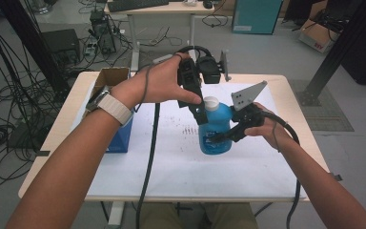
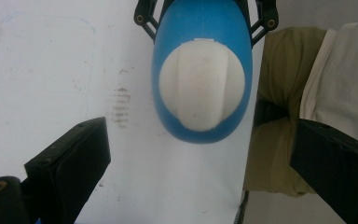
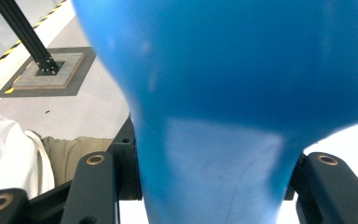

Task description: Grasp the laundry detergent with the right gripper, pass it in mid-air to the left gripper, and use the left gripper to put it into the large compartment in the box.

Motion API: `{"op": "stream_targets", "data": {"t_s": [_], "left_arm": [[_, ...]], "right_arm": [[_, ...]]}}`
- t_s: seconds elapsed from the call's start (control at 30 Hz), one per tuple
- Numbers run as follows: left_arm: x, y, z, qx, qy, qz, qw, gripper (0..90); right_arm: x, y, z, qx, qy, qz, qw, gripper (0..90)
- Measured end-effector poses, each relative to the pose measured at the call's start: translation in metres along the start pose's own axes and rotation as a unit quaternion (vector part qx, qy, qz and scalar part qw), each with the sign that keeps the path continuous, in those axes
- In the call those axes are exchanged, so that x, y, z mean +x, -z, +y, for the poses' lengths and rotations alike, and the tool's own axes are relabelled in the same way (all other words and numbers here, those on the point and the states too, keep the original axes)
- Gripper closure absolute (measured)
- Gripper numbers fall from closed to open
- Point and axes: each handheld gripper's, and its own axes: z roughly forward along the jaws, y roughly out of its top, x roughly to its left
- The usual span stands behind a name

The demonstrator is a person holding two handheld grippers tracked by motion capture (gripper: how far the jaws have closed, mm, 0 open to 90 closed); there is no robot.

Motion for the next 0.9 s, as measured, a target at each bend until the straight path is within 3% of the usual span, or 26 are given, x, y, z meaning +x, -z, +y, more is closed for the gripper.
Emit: {"op": "stream_targets", "data": {"t_s": [0.9], "left_arm": [[0.0005, 0.0002, -0.0009, 0.002, -0.002, -0.001, 1.0000, 5.5]], "right_arm": [[-0.0014, -0.0003, -0.0003, 0.001, 0.000, -0.001, 1.0000, 44.0]]}}
